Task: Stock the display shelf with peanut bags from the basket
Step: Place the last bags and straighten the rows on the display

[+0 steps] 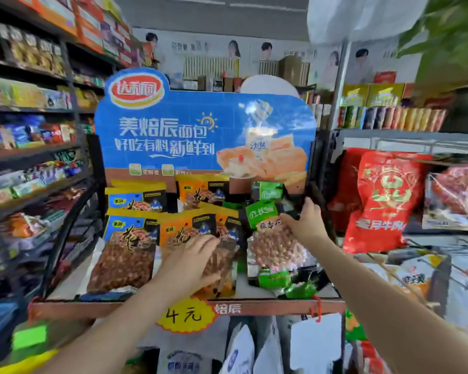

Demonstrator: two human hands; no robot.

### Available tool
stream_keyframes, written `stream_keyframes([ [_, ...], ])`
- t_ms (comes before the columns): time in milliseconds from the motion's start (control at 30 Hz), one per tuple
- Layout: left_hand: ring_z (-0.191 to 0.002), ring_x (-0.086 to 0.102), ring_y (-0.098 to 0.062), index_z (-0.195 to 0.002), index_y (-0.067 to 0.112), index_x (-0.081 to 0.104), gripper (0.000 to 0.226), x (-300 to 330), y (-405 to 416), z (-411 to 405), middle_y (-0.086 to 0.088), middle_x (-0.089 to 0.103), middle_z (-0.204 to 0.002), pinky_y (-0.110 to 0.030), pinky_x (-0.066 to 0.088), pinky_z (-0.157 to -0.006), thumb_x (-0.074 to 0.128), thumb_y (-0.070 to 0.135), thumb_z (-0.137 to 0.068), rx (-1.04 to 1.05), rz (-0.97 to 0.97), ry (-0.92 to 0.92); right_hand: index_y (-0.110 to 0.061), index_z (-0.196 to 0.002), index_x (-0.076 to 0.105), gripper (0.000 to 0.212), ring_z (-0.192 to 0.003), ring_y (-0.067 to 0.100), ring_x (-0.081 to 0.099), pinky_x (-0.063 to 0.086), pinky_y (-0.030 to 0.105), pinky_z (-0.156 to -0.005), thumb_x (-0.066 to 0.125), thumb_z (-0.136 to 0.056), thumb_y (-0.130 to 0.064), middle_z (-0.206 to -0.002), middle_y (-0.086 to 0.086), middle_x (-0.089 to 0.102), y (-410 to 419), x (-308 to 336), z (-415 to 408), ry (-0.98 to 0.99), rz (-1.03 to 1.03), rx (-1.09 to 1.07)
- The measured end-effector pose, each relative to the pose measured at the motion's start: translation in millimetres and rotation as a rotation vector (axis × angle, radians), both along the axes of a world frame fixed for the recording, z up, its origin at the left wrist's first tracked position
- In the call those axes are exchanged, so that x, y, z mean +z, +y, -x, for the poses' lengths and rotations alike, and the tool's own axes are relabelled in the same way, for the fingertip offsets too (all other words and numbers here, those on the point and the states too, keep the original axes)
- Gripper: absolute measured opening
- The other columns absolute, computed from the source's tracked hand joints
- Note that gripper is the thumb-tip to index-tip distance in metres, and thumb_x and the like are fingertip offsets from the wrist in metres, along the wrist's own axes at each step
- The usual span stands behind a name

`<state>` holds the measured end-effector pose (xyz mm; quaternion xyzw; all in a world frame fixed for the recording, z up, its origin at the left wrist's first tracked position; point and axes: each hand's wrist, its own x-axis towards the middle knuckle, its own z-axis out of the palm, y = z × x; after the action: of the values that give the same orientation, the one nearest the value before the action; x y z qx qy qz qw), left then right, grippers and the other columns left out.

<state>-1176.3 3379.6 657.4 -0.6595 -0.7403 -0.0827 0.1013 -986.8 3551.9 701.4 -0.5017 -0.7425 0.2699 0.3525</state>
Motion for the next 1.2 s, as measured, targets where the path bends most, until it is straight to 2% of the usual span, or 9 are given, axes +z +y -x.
stream_keyframes([
  [100, -0.143, 0.011, -0.011, -0.146, 0.027, 0.011, 0.077, -8, 7, 13, 0.009, 0.007, -0.156, -0.032, 0.020, -0.114, 0.042, 0.062, -0.085, 0.014, 0.035, -0.109, -0.010, -0.143, 0.027, 0.063, -0.139, 0.032, 0.024, 0.024, 0.046, -0.111, 0.035, -0.092, -0.045, -0.154, 0.014, 0.022, 5, -41, 18, -0.279, -0.286, -0.036],
  [200, -0.141, 0.013, -0.008, -0.144, 0.031, 0.018, 0.097, -14, 5, 26, 0.014, 0.008, -0.154, -0.031, 0.021, -0.113, 0.001, 0.084, -0.064, 0.007, 0.041, -0.130, -0.015, -0.133, 0.041, 0.048, -0.138, 0.031, 0.027, 0.020, 0.049, -0.112, 0.040, -0.092, -0.040, -0.150, 0.010, 0.031, 8, -43, 26, -0.290, -0.405, 0.010],
  [367, -0.117, 0.055, -0.020, -0.121, 0.019, 0.057, 0.074, -15, -4, 51, 0.001, 0.055, -0.131, -0.036, 0.050, -0.092, 0.009, 0.064, -0.088, -0.012, -0.184, 0.003, -0.007, -0.106, 0.061, 0.034, -0.112, 0.039, 0.054, 0.043, 0.048, -0.092, 0.044, -0.085, -0.027, -0.119, 0.015, 0.060, -6, -16, 59, -0.257, -0.631, 0.221],
  [533, -0.098, 0.065, -0.021, -0.118, 0.015, 0.060, 0.037, -4, -21, 101, -0.001, 0.061, -0.121, -0.033, 0.056, -0.071, 0.045, 0.036, -0.091, 0.049, -0.191, 0.025, -0.004, -0.103, 0.060, 0.019, -0.102, 0.030, 0.053, 0.044, 0.036, -0.083, 0.049, -0.090, -0.012, -0.110, 0.013, 0.058, -31, 8, 125, -0.166, -0.529, 0.590],
  [633, -0.094, 0.068, -0.023, -0.110, 0.012, 0.064, 0.027, 9, -29, 139, -0.005, 0.067, -0.111, -0.032, 0.059, -0.067, 0.064, 0.016, -0.084, 0.044, -0.200, 0.137, -0.003, -0.108, 0.058, 0.022, -0.108, 0.029, 0.051, 0.040, 0.035, -0.089, 0.046, -0.092, -0.011, -0.115, 0.015, 0.057, -43, 14, 177, -0.317, -0.485, 0.803],
  [800, -0.109, 0.060, -0.027, -0.119, 0.011, 0.058, 0.038, 42, -27, 199, -0.008, 0.061, -0.121, -0.036, 0.054, -0.066, 0.056, -0.003, -0.083, 0.076, -0.160, 0.249, -0.001, -0.113, 0.058, 0.032, -0.104, 0.033, 0.057, 0.046, 0.035, -0.083, 0.045, -0.095, -0.025, -0.115, 0.019, 0.062, -45, 21, 251, -0.467, -0.305, 0.694],
  [1000, -0.131, 0.034, -0.025, -0.138, 0.013, 0.035, 0.051, 69, 0, 255, -0.006, 0.039, -0.143, -0.037, 0.041, -0.098, 0.045, -0.002, -0.089, 0.116, -0.036, 0.384, 0.000, -0.113, 0.056, 0.045, -0.097, 0.035, 0.059, 0.047, 0.037, -0.076, 0.055, -0.089, -0.039, -0.104, 0.017, 0.061, -58, 9, 284, -0.655, -0.187, 0.747],
  [1100, -0.127, 0.038, -0.027, -0.136, 0.012, 0.037, 0.041, 66, 13, 270, -0.009, 0.041, -0.139, -0.040, 0.041, -0.100, 0.044, 0.019, -0.096, 0.136, 0.105, 0.329, -0.004, -0.122, 0.047, 0.050, -0.097, 0.030, 0.057, 0.048, 0.038, -0.080, 0.060, -0.087, -0.036, -0.113, 0.015, 0.058, -63, 7, 289, -0.704, -0.171, 0.760],
  [1200, -0.119, 0.043, -0.030, -0.133, 0.009, 0.037, 0.049, 63, 25, 276, -0.012, 0.045, -0.128, -0.041, 0.044, -0.093, 0.050, 0.034, -0.093, 0.147, 0.171, 0.272, -0.011, -0.099, 0.048, 0.029, -0.068, 0.014, 0.047, 0.037, 0.028, -0.060, 0.066, -0.084, -0.027, -0.083, -0.001, 0.049, -67, 7, 291, -0.706, -0.131, 0.744],
])
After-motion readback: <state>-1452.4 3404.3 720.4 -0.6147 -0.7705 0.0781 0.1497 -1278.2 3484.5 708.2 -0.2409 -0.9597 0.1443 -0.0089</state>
